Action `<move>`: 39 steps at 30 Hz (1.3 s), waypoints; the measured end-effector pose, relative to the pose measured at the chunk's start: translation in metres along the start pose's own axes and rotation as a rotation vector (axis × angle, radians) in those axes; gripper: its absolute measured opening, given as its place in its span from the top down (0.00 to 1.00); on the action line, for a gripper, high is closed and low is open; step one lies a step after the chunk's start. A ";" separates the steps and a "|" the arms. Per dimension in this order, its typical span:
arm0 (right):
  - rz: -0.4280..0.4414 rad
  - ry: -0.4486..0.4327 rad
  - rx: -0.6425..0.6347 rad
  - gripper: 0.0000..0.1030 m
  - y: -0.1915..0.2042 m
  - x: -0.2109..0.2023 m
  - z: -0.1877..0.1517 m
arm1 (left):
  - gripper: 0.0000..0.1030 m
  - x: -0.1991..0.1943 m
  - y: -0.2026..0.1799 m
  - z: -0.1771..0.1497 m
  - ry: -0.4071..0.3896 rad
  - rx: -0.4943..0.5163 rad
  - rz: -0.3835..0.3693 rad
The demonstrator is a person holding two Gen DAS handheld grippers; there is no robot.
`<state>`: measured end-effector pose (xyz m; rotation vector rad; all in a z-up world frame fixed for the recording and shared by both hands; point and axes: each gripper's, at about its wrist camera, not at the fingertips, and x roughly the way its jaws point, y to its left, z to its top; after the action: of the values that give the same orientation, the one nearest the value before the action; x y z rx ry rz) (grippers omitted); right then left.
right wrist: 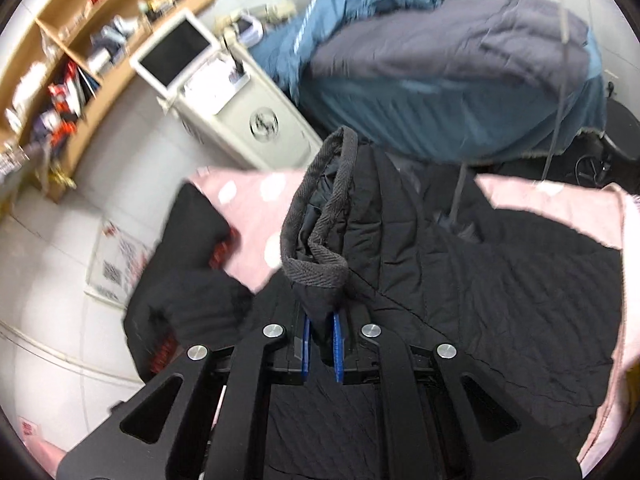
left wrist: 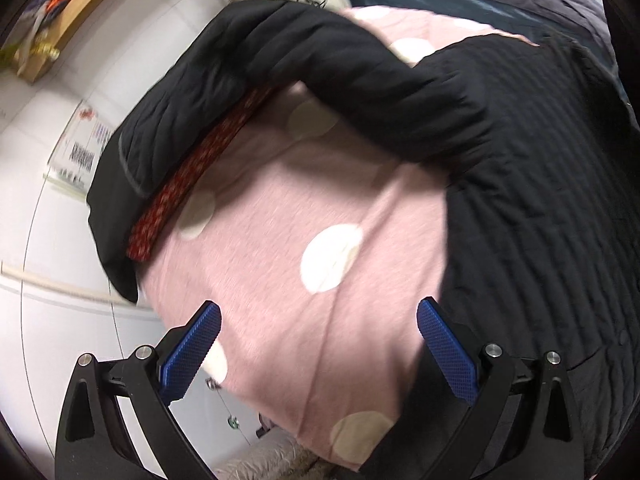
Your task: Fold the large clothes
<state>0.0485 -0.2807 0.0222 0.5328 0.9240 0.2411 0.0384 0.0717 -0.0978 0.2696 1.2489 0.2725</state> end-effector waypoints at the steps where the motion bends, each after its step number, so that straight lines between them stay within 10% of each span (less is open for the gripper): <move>1: -0.008 0.030 0.001 0.91 0.001 0.016 -0.003 | 0.06 0.002 0.003 -0.001 0.007 -0.007 0.004; 14: -0.169 0.279 -0.147 0.86 0.019 0.130 -0.054 | 0.06 0.012 -0.003 0.014 0.011 0.015 -0.016; 19: -0.181 0.369 -0.086 0.42 0.008 0.154 -0.075 | 0.06 0.007 -0.013 0.021 -0.007 0.041 -0.025; 28: -0.174 0.273 -0.013 0.32 -0.016 0.103 -0.084 | 0.06 0.010 -0.027 0.024 0.005 0.061 -0.041; 39: -0.568 0.264 0.020 0.30 -0.133 0.057 -0.093 | 0.06 -0.033 -0.153 0.102 -0.139 0.307 -0.271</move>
<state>0.0031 -0.3385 -0.1331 0.2415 1.2958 -0.2179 0.1346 -0.0883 -0.0917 0.3715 1.1713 -0.1705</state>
